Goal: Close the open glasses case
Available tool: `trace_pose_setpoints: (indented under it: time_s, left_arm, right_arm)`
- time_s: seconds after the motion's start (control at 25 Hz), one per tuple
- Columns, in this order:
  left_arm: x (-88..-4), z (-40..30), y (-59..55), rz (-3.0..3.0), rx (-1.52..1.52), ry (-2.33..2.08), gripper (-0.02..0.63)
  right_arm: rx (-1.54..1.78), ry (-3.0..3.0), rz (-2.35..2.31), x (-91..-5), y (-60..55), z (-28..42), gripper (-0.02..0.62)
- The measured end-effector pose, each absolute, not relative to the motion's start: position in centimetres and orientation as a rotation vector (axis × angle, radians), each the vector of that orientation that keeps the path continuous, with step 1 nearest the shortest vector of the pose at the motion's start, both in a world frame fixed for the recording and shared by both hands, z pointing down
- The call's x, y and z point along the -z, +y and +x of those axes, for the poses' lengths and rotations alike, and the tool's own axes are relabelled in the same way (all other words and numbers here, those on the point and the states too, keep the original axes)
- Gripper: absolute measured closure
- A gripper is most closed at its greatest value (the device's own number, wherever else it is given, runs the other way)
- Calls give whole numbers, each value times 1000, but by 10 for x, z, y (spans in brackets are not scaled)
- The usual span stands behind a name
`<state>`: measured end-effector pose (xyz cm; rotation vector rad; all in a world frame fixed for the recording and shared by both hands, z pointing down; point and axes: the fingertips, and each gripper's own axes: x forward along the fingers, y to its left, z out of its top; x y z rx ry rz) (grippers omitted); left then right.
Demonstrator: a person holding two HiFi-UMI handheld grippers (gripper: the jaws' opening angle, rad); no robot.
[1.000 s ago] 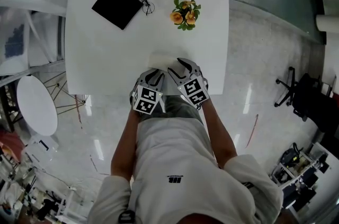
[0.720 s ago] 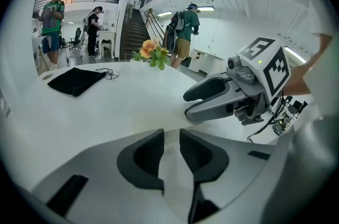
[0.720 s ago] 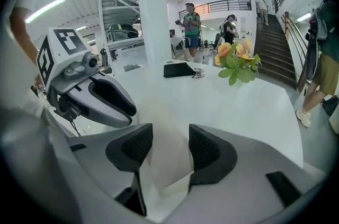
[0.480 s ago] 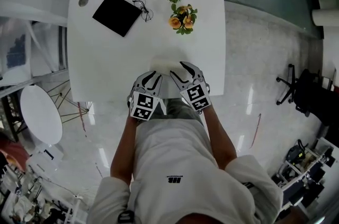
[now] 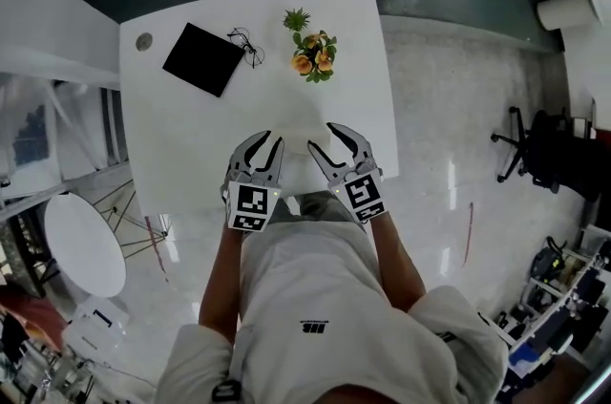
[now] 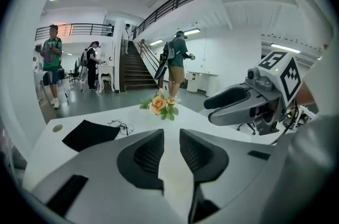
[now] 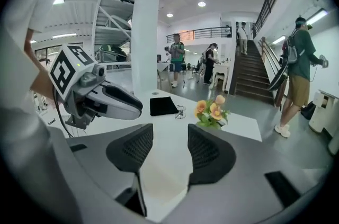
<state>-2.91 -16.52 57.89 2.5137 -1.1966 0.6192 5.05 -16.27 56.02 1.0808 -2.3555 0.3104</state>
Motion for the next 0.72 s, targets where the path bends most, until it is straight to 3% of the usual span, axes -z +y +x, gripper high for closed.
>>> trace_pose_setpoints:
  time_s: [0.72]
  left_arm:
    - [-492,-27,-186,2682,-525,-1261,500]
  right_arm:
    - [-261,-2422,1310,-482,-175,70,396]
